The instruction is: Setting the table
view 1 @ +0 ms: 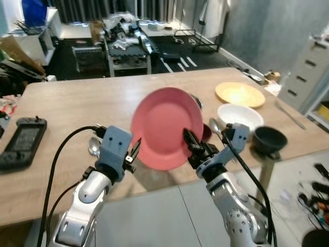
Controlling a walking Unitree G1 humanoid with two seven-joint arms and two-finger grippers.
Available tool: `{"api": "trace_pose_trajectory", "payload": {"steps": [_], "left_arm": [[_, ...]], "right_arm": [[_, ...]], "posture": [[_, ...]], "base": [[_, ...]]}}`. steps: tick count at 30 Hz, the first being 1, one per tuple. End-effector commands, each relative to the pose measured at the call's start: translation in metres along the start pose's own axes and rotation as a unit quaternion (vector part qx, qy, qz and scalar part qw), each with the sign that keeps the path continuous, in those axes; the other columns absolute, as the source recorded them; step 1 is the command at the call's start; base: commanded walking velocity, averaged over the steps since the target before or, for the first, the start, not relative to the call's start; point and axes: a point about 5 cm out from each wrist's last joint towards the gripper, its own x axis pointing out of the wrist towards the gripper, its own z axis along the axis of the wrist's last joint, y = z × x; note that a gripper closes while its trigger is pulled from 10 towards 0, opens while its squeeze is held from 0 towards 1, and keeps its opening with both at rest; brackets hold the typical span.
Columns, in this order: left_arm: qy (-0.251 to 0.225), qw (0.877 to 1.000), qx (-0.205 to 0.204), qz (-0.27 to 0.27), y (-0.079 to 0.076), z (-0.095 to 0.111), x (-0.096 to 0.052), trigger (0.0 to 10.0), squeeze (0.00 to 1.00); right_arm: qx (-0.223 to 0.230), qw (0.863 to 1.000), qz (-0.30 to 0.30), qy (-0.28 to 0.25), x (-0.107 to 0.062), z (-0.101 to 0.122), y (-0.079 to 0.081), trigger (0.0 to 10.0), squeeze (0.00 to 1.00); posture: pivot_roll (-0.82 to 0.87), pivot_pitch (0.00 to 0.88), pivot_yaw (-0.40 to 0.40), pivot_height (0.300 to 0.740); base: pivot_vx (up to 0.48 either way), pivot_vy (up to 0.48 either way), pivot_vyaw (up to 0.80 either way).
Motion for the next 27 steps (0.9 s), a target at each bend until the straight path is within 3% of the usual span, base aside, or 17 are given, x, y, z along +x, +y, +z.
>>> {"api": "trace_pose_trajectory", "payload": {"steps": [1,4,7,10,27], "left_arm": [[0.010,1.000,0.005,0.002,0.001,-0.004,-0.003,10.0,0.00],[0.013,1.000,0.005,0.003,0.001,-0.004,-0.004,10.0,0.00],[0.011,1.000,0.010,-0.002,-0.001,-0.002,-0.006,10.0,0.00],[0.003,1.000,0.024,-0.013,-0.004,0.000,-0.008,10.0,0.00],[-0.002,1.000,0.027,-0.015,-0.008,0.002,-0.009,10.0,0.00]], "right_arm": [[0.022,1.000,0.006,0.013,0.001,-0.005,0.005,10.0,0.00],[0.061,0.998,0.016,0.031,0.000,-0.011,0.009,10.0,0.00],[0.072,0.996,0.027,0.042,-0.002,-0.015,0.011,10.0,0.00],[0.043,0.997,0.035,0.062,-0.004,-0.023,0.013,10.0,0.00],[-0.012,0.991,0.051,0.123,-0.001,-0.055,0.013,10.0,0.00]], "posture": [[0.11,0.063,0.030,0.740],[0.11,0.067,0.029,0.740],[0.11,0.069,0.028,0.740],[0.11,0.071,0.028,0.740],[0.13,0.075,0.024,0.740]], "base": [[0.480,0.000,0.00],[0.269,0.000,0.00],[0.000,0.000,0.00],[0.000,0.000,0.00],[0.000,0.000,0.00]]}}
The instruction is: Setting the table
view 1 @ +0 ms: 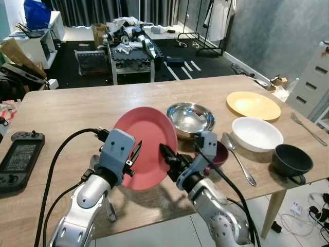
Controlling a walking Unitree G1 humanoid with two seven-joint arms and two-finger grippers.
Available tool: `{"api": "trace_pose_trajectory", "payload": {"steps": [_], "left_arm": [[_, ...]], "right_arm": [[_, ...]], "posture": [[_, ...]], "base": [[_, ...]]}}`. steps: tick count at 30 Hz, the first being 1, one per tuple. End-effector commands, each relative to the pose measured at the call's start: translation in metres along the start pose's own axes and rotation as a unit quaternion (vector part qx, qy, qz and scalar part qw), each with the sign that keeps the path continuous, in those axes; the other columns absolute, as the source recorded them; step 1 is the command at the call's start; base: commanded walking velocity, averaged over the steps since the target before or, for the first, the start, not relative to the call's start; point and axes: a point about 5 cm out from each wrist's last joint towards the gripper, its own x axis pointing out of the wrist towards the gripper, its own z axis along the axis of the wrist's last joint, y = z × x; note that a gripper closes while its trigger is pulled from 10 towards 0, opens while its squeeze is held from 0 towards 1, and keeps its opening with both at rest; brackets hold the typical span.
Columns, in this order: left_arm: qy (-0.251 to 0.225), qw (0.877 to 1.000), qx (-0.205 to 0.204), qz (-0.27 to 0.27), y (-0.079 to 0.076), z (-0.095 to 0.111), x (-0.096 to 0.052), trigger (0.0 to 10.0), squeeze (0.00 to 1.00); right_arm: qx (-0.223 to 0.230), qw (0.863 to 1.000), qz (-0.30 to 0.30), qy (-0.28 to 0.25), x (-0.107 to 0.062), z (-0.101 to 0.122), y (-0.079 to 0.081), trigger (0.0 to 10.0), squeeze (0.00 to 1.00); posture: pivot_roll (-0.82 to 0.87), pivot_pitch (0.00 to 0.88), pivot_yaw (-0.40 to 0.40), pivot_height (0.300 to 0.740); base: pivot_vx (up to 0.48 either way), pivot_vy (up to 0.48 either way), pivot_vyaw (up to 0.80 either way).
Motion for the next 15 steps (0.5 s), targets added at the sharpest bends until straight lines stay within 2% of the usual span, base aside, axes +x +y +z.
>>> {"api": "trace_pose_trajectory", "payload": {"steps": [1,2,3,4,5,6,15], "left_arm": [[0.003,1.000,0.001,-0.005,-0.004,-0.001,-0.001,10.0,0.00],[0.003,1.000,0.001,-0.005,-0.004,-0.001,-0.001,10.0,0.00],[0.003,1.000,0.001,-0.004,-0.004,-0.001,-0.001,10.0,0.00],[0.003,1.000,0.001,-0.004,-0.004,-0.001,-0.001,10.0,0.00],[0.003,1.000,0.000,-0.003,-0.005,-0.001,-0.001,10.0,0.00],[0.002,1.000,0.000,-0.002,-0.005,-0.001,-0.001,10.0,0.00],[0.002,1.000,-0.001,0.002,-0.004,0.000,-0.001,10.0,0.00]], "right_arm": [[0.000,1.000,0.005,0.014,0.000,-0.010,0.001,10.0,0.00],[-0.003,1.000,0.006,0.017,0.000,-0.013,0.001,10.0,0.00],[-0.007,1.000,0.004,0.019,0.001,-0.014,0.001,10.0,0.15],[-0.007,1.000,0.004,0.019,0.001,-0.014,0.001,10.0,0.15],[-0.012,1.000,-0.001,0.020,0.002,-0.016,0.000,10.0,0.28],[-0.017,1.000,-0.012,0.016,0.003,-0.016,-0.002,10.0,1.00],[-0.025,0.997,-0.064,-0.039,0.006,-0.002,-0.017,10.0,1.00]], "posture": [[0.13,0.076,0.019,0.740],[0.13,0.075,0.017,0.740],[0.14,0.075,0.016,0.740],[0.14,0.075,0.016,0.740],[0.14,0.076,0.014,0.740],[0.14,0.076,0.014,0.740],[0.14,0.079,0.013,0.740]], "base": [[0.000,0.000,0.00],[0.000,0.000,0.00],[0.000,0.000,0.00],[0.000,0.000,0.00],[0.000,0.000,0.00],[0.000,0.000,0.00],[0.000,0.000,0.00]]}}
